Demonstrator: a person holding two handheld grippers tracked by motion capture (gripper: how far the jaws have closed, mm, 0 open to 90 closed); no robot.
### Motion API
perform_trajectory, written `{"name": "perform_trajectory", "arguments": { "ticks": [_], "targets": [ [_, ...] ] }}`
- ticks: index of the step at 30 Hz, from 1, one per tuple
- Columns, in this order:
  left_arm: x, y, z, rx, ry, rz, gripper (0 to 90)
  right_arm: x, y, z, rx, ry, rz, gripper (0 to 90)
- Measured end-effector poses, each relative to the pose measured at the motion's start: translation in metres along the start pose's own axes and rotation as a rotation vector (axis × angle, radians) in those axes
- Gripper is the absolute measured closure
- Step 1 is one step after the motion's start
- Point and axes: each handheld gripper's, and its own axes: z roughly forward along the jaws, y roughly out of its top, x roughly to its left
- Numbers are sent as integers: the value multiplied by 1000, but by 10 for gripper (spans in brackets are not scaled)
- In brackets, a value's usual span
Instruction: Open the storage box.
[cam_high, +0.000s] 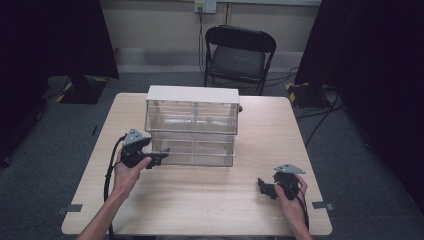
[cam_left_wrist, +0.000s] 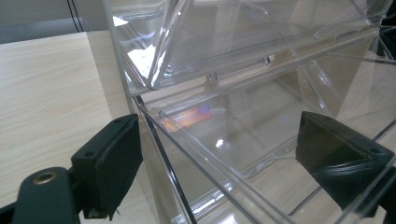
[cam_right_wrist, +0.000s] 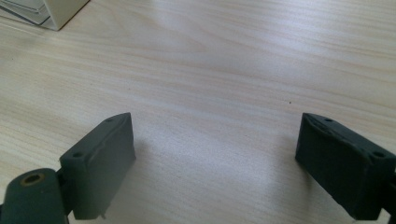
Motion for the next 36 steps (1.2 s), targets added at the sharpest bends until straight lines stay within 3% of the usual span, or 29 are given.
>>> {"name": "perform_trajectory", "arguments": {
  "ticks": [36],
  "targets": [
    [1, 12, -4, -22, 9, 9, 155, 0, 0, 0, 0, 1, -1, 109]
  ]
}}
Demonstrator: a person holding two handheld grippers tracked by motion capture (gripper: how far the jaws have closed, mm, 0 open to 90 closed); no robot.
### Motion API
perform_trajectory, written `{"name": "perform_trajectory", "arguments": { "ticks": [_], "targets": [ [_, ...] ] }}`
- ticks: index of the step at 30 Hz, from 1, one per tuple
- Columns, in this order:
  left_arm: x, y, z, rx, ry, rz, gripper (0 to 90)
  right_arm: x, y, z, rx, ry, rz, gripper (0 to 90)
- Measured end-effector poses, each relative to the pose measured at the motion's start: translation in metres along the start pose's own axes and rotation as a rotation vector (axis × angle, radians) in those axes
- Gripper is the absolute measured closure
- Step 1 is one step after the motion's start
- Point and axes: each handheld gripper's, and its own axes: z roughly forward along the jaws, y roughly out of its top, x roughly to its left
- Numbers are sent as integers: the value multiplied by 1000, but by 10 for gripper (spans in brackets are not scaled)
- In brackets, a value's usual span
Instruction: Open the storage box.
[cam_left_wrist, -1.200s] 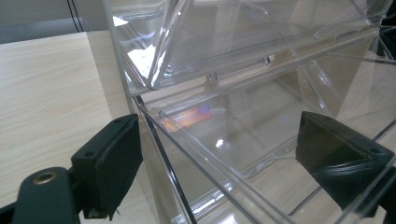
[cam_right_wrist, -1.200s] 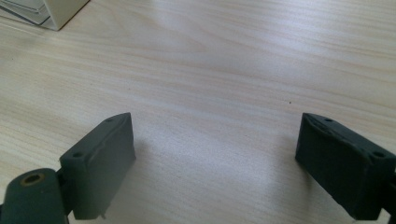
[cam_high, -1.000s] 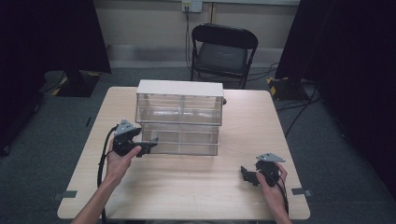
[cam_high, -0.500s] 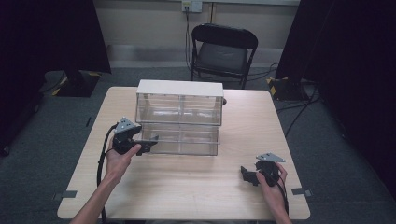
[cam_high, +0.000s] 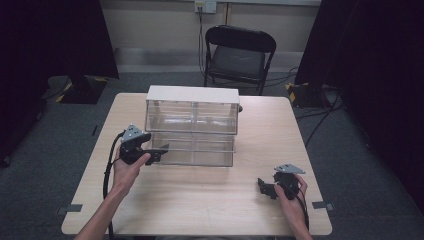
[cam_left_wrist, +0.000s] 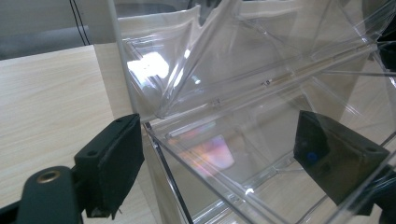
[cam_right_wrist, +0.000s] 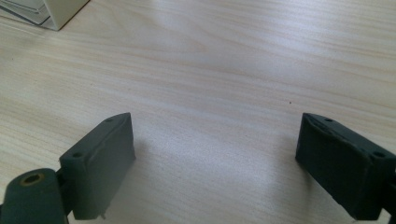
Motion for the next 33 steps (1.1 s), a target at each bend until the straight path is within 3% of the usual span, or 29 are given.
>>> {"name": "perform_trajectory", "arguments": {
  "ticks": [13, 25, 29, 33],
  "targets": [
    [0, 1, -1, 1, 14, 11, 158, 0, 0, 0, 0, 0, 0, 109],
    [-1, 4, -2, 4, 4, 18, 162, 0, 0, 0, 0, 0, -1, 108],
    [-2, 5, -3, -6, -7, 0, 160, 0, 0, 0, 0, 0, -1, 108],
    [-2, 6, -4, -7, -6, 17, 160, 0, 0, 0, 0, 0, -1, 108]
  ]
}}
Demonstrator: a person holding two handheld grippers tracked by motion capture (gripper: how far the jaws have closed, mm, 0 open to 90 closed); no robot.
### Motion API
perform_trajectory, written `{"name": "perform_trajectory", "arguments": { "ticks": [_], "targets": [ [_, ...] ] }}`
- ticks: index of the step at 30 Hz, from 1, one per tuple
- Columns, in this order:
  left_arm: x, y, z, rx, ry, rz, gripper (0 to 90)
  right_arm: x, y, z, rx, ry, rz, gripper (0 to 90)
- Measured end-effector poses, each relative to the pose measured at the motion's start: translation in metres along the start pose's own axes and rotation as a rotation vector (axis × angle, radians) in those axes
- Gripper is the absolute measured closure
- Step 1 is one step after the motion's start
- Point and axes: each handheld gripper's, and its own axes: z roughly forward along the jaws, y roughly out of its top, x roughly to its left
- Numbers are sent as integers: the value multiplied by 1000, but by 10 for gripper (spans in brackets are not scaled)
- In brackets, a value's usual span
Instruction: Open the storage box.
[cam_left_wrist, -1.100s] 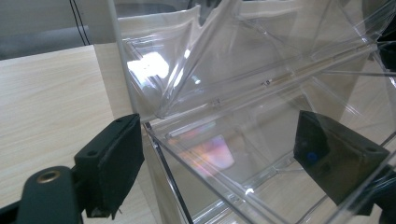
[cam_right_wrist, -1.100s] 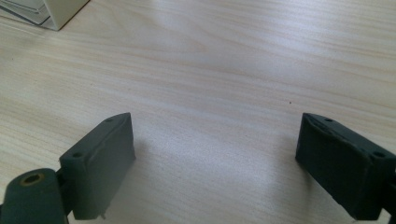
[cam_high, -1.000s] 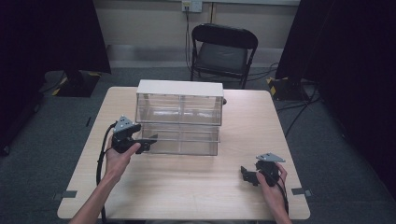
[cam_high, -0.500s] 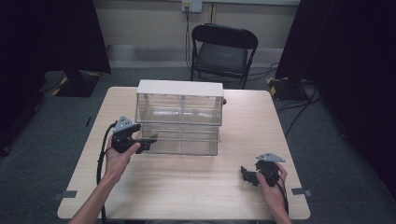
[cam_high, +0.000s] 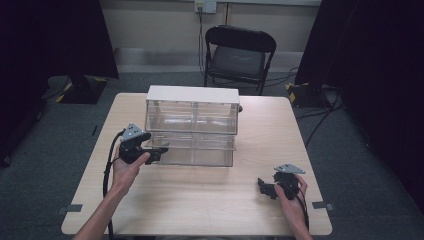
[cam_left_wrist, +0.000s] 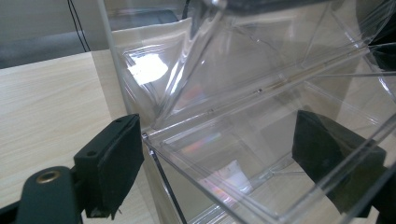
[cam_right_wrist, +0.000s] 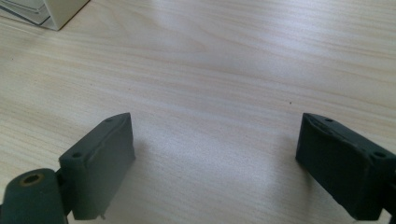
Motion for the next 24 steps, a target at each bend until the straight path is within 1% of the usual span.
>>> {"name": "perform_trajectory", "arguments": {
  "ticks": [14, 16, 18, 19, 24],
  "targets": [
    [1, 2, -1, -8, -6, -3, 155, 0, 0, 0, 0, 0, 1, 107],
    [1, 3, -1, -14, -3, -16, 155, 0, 0, 0, 0, 0, 0, 108],
    [1, 3, -1, -14, -2, -15, 155, 0, 0, 0, 0, 0, 0, 107],
    [1, 4, -1, -8, -1, -4, 155, 0, 0, 0, 0, 0, 0, 107],
    [1, 5, -2, -9, -3, -1, 155, 0, 0, 0, 0, 0, 0, 107]
  ]
}}
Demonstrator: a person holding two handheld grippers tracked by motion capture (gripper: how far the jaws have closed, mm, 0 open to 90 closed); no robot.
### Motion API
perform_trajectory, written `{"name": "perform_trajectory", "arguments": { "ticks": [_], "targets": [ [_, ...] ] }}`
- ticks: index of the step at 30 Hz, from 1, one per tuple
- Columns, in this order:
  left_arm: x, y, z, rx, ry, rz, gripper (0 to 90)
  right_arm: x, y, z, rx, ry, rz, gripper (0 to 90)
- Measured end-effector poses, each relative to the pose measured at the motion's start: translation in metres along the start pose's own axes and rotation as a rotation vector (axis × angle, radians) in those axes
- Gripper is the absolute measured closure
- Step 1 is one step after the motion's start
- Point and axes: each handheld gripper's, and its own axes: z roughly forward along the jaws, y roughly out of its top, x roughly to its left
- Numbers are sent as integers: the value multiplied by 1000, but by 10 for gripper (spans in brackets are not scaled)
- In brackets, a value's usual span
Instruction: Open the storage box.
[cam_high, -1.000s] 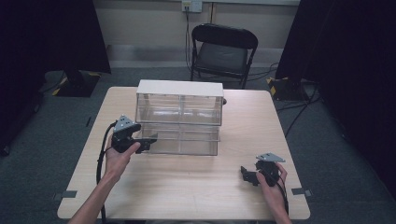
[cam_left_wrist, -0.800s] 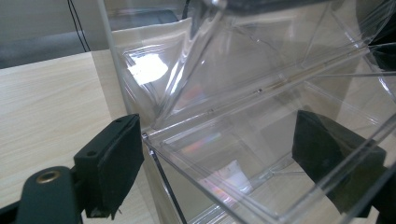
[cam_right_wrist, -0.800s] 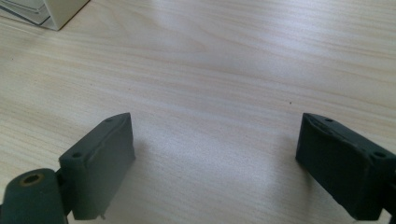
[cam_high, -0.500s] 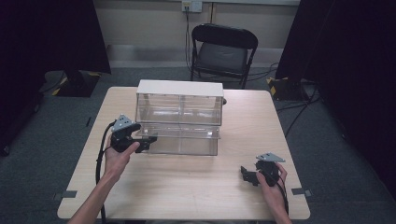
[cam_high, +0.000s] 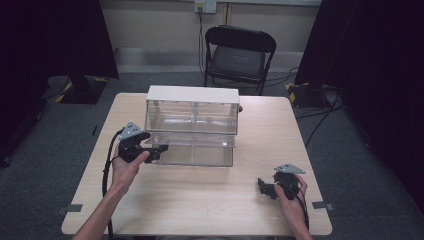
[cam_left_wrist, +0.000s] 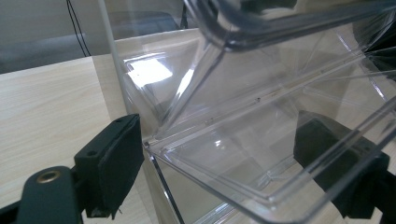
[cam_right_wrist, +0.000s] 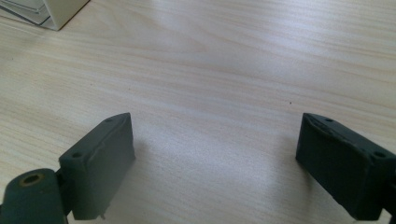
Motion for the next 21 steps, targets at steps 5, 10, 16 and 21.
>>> {"name": "perform_trajectory", "arguments": {
  "ticks": [5, 10, 16, 21],
  "targets": [
    [0, 2, 1, -9, -2, -6, 155, 0, 0, 0, 0, 0, 0, 107],
    [0, 3, 1, -9, -5, 1, 155, 0, 0, 0, 0, 0, 0, 107],
    [-1, 4, 1, -12, 2, -2, 155, 0, 0, 0, 0, 0, 1, 107],
    [-1, 4, 0, -14, 3, -5, 155, 0, 0, 0, 0, 0, 0, 107]
  ]
}}
